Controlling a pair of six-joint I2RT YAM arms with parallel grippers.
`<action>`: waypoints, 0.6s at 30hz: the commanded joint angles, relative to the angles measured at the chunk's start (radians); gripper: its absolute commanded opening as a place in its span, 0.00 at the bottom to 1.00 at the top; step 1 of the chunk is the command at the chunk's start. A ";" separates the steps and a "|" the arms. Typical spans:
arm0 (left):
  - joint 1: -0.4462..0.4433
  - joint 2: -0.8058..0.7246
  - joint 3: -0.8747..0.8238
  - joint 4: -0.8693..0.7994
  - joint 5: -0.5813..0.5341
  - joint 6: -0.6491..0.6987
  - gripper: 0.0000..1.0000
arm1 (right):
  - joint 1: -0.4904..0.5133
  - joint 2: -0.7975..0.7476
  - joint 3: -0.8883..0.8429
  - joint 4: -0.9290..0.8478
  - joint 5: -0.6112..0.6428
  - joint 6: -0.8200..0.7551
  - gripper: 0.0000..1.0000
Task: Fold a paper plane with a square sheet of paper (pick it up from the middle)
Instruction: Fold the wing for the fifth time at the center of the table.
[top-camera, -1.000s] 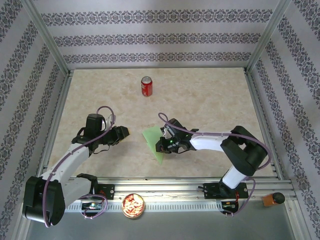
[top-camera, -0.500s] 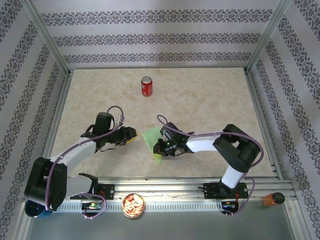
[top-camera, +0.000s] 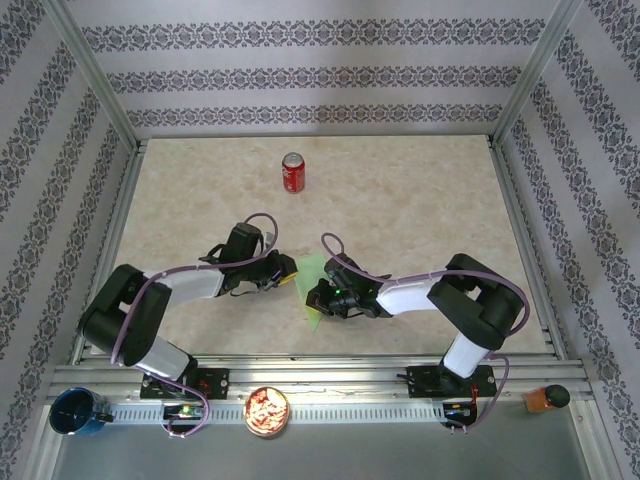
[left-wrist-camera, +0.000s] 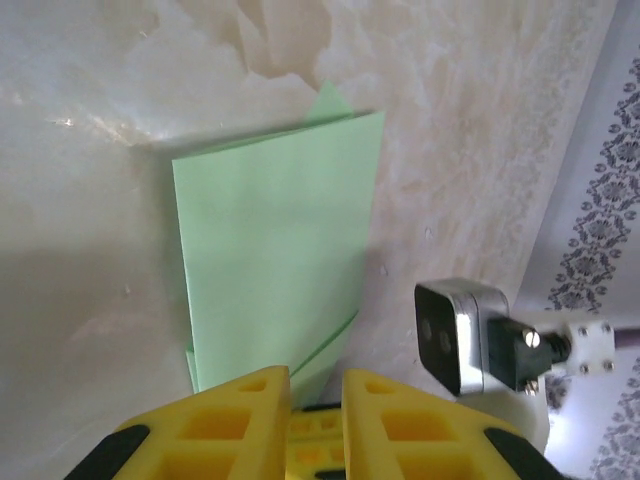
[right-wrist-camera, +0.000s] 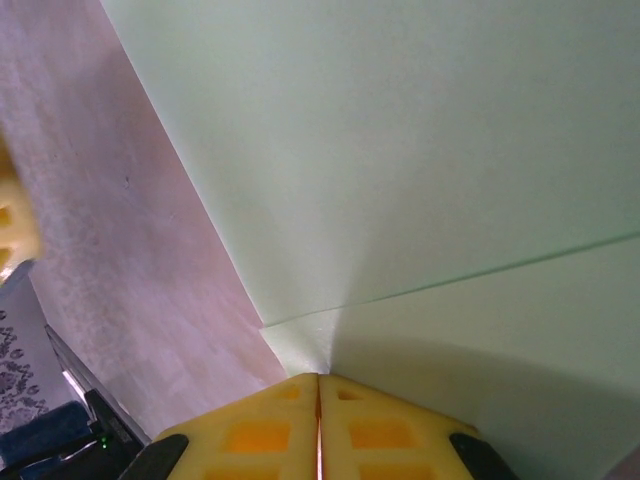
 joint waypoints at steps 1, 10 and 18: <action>-0.024 0.059 -0.002 0.161 -0.023 -0.105 0.21 | 0.014 0.010 -0.034 -0.021 0.072 0.043 0.11; -0.033 0.217 -0.010 0.326 0.031 -0.185 0.15 | 0.030 0.040 -0.051 0.097 0.067 0.077 0.11; -0.032 0.231 -0.044 0.278 0.014 -0.138 0.13 | -0.008 -0.108 -0.059 0.034 0.079 -0.020 0.24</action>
